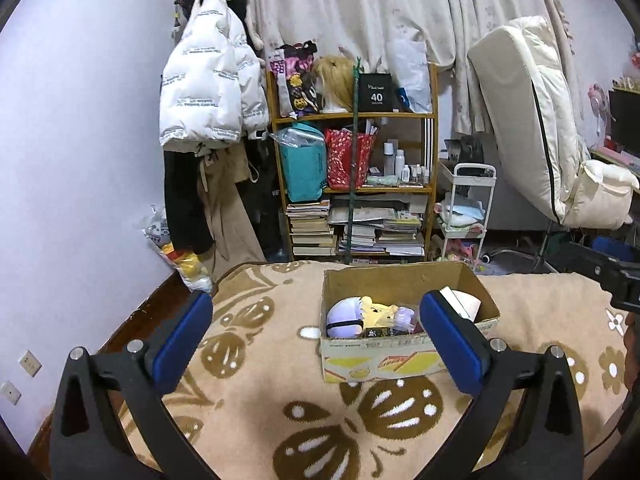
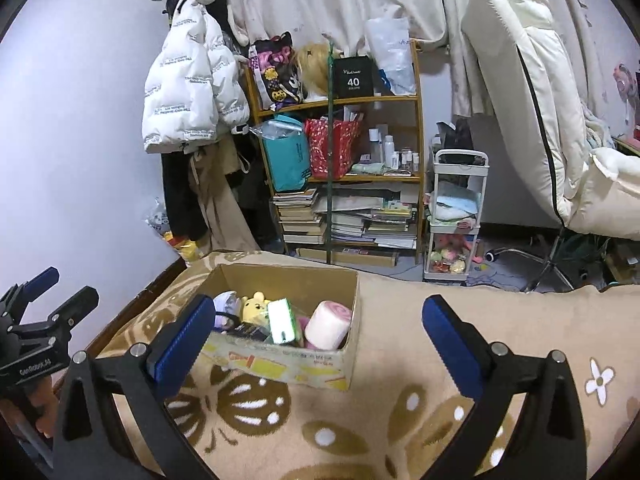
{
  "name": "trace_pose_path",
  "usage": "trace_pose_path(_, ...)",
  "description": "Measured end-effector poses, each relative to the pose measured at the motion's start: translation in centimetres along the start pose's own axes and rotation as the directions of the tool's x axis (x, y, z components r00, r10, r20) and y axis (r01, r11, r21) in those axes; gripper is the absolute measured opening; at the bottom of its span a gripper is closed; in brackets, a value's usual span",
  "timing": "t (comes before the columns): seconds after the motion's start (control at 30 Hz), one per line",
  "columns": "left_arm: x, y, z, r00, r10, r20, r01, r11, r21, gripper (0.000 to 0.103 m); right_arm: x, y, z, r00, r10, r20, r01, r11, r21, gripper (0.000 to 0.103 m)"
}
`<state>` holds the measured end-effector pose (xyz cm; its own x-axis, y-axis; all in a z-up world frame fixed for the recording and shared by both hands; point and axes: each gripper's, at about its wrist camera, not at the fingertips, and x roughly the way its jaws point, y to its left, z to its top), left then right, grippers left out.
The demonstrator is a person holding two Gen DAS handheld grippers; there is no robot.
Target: Organize soft objects
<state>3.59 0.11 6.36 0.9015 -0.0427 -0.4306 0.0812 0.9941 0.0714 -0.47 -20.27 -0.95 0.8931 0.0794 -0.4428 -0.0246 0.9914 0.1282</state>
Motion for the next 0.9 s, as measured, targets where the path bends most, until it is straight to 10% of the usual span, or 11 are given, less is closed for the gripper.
trace_pose_path(0.9,0.1,1.2,-5.7,0.998,0.061,0.021,-0.061,0.998,-0.011,0.102,0.7,1.2,-5.2,0.998,-0.046,0.04,0.049,0.996,-0.068,0.103)
